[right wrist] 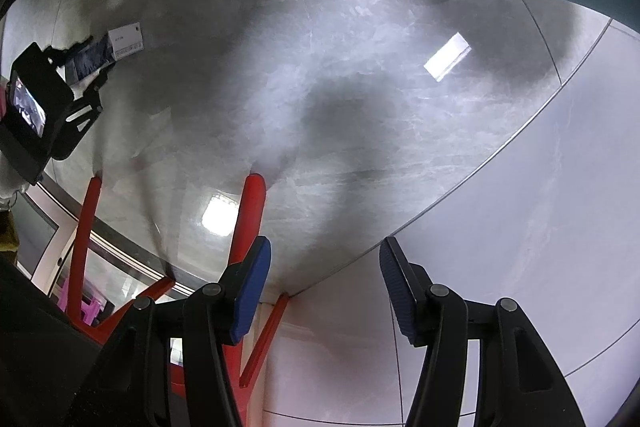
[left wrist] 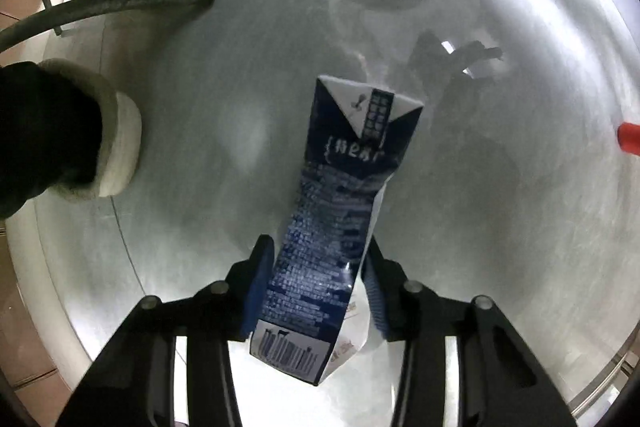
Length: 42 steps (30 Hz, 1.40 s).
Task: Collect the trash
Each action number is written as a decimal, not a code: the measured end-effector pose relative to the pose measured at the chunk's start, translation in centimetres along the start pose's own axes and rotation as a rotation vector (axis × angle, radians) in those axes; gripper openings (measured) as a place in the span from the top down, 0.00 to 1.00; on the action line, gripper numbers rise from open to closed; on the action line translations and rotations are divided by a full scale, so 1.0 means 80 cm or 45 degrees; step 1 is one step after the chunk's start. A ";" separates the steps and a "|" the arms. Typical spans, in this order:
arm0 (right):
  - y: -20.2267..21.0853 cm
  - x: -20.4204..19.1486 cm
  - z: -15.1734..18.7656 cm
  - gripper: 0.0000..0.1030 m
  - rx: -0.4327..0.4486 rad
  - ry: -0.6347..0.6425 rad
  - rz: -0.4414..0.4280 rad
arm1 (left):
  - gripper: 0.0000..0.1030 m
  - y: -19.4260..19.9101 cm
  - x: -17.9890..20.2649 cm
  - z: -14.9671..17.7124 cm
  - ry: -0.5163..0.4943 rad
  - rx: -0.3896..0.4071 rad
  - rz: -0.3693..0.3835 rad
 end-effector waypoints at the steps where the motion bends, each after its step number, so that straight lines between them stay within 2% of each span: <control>1: 0.000 0.000 0.000 0.46 0.000 0.000 -0.001 | 0.61 0.002 0.001 0.005 -0.007 -0.002 -0.011; 5: 0.002 -0.004 0.001 0.46 0.018 0.005 -0.011 | 0.62 0.013 0.008 0.037 0.048 -0.025 -0.015; 9: 0.006 -0.001 -0.001 0.46 0.050 -0.004 -0.024 | 0.62 0.030 0.005 0.099 0.171 -0.089 -0.017; 13: 0.007 0.004 0.002 0.46 0.089 -0.025 -0.029 | 0.62 0.047 -0.009 0.188 0.369 -0.219 -0.019; 17: 0.009 0.008 0.005 0.46 0.139 -0.043 -0.036 | 0.62 0.091 -0.053 0.282 0.674 -0.313 -0.042; 18: 0.010 0.010 0.006 0.46 0.155 -0.047 -0.042 | 0.62 0.101 -0.063 0.294 0.736 -0.317 -0.046; 20: 0.016 0.014 0.006 0.46 0.200 -0.060 -0.054 | 0.62 0.143 -0.102 0.336 0.979 -0.300 -0.049; 21: 0.019 0.016 0.006 0.46 0.224 -0.068 -0.066 | 0.62 0.157 -0.114 0.346 1.048 -0.285 -0.053; 23: 0.026 0.019 0.007 0.46 0.274 -0.082 -0.091 | 0.62 0.214 -0.163 0.377 1.255 -0.203 -0.101; 24: 0.030 0.022 0.008 0.46 0.307 -0.091 -0.108 | 0.62 0.231 -0.176 0.383 1.300 -0.173 -0.126; 27: 0.042 0.031 0.012 0.46 0.399 -0.110 -0.141 | 0.62 0.332 -0.245 0.398 1.407 -0.012 -0.270; 29: 0.058 0.038 0.016 0.46 0.488 -0.121 -0.166 | 0.62 0.417 -0.289 0.383 1.422 0.150 -0.366; 30: 0.068 0.042 0.018 0.46 0.537 -0.129 -0.187 | 0.62 0.440 -0.300 0.371 1.416 0.204 -0.385; 32: 0.087 0.048 0.023 0.46 0.624 -0.146 -0.238 | 0.62 0.509 -0.333 0.330 1.368 0.366 -0.415; 33: 0.105 0.055 0.027 0.46 0.697 -0.165 -0.275 | 0.62 0.556 -0.345 0.296 1.311 0.471 -0.420; 34: 0.121 0.061 0.031 0.46 0.758 -0.181 -0.305 | 0.62 0.583 -0.349 0.272 1.265 0.533 -0.414; 36: 0.152 0.074 0.036 0.46 0.875 -0.225 -0.365 | 0.62 0.642 -0.351 0.200 1.133 0.664 -0.377; 38: 0.185 0.088 0.040 0.46 0.996 -0.280 -0.420 | 0.62 0.678 -0.342 0.134 1.018 0.747 -0.322; 42: 0.258 0.121 0.052 0.46 1.259 -0.389 -0.493 | 0.62 0.738 -0.294 -0.036 0.724 0.902 -0.109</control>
Point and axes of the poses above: each gripper's, at about its wrist camera, not at the fingertips, and y roughly against the way its jaws point, x to its right, z to its underside, the point moved 10 cm from there along -y, roughly the way its jaws point, and after that the axes turned 7 degrees about -y, right-handed, at the moved point
